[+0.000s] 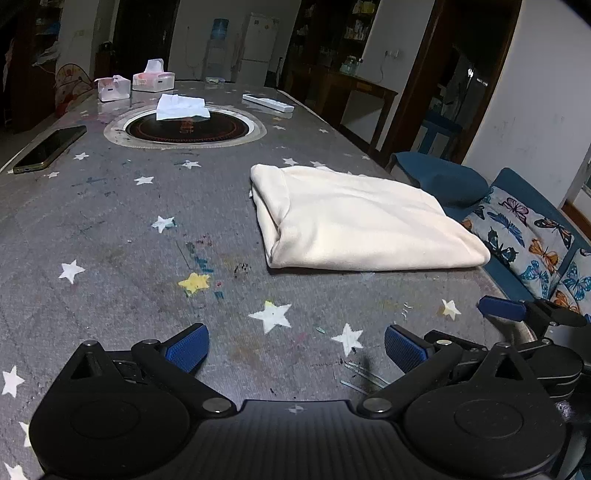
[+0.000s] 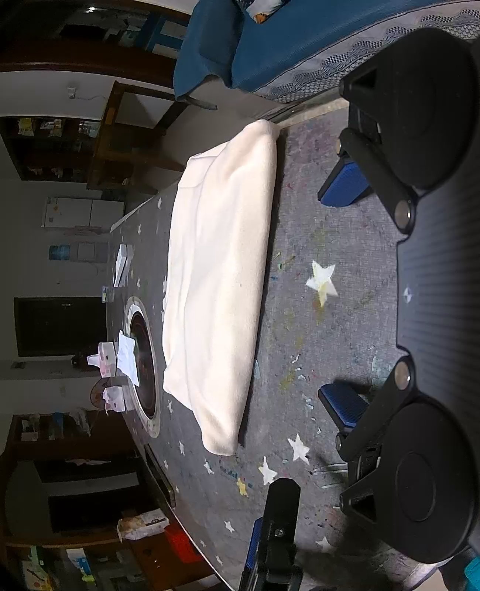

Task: Fold clothes

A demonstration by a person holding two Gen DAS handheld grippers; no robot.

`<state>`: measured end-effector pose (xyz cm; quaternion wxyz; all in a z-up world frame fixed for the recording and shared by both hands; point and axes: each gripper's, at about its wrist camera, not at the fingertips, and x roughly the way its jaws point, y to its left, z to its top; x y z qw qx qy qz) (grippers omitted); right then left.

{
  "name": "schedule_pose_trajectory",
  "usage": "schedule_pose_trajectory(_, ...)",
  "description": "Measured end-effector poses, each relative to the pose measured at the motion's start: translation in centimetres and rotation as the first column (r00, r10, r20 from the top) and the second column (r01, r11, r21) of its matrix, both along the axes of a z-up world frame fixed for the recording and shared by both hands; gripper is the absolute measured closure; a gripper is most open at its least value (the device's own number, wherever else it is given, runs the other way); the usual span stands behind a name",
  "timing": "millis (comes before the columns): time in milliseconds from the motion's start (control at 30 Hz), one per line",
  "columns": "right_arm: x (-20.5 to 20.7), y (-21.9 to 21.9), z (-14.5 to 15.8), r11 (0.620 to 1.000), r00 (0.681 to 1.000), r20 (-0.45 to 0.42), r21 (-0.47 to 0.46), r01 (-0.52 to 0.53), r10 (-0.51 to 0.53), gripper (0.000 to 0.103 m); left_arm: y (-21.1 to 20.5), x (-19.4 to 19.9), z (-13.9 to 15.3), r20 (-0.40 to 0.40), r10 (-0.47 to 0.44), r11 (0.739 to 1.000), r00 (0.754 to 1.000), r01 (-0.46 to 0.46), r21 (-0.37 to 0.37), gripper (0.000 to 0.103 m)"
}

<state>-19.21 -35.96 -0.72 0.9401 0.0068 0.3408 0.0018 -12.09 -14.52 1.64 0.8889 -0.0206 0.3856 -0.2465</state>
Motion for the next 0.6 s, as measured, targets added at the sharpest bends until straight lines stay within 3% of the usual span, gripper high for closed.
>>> schedule_pose_trajectory(600,0.12,0.1,-0.02,1.0,1.0,-0.013,-0.009,0.006,-0.006,0.0,-0.59,0.18,-0.17,-0.024,0.009,0.999,1.0,-0.008,0.033,0.0)
